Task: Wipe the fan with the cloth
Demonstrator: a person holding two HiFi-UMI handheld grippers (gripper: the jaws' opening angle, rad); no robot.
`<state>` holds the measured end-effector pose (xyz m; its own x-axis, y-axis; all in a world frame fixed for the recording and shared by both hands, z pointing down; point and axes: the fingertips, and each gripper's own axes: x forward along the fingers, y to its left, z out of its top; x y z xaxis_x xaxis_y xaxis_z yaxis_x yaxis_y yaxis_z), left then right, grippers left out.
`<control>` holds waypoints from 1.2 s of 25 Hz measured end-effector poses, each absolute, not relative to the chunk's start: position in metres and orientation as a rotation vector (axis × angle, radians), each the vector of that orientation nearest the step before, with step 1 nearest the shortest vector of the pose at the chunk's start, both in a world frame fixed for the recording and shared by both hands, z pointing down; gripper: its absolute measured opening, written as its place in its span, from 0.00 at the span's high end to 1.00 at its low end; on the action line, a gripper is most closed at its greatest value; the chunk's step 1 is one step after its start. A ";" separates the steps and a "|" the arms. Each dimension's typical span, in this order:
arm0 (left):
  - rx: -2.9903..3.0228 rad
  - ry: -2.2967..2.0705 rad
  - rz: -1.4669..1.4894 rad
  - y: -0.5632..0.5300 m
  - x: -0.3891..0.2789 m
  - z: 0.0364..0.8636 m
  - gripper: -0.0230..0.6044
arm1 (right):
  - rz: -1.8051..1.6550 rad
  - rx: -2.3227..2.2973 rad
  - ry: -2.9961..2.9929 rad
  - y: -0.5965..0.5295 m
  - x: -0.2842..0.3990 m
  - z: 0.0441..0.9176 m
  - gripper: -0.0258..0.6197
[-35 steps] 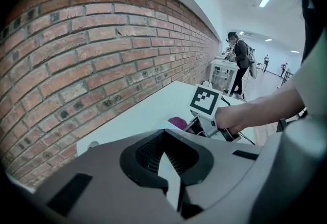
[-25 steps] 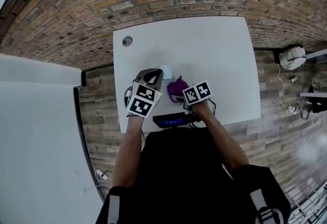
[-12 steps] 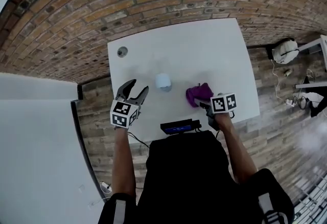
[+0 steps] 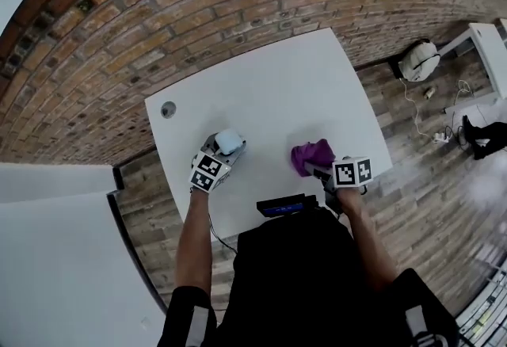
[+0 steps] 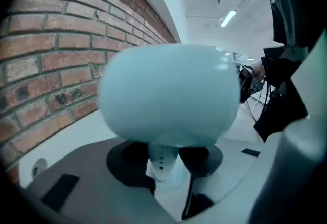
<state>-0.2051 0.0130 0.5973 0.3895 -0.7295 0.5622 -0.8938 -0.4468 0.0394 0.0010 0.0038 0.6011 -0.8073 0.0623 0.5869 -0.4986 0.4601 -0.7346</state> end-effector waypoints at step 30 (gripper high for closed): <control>1.718 -0.957 -1.688 0.126 -0.200 0.312 0.71 | 0.638 -0.481 -3.070 0.098 -0.117 0.267 0.85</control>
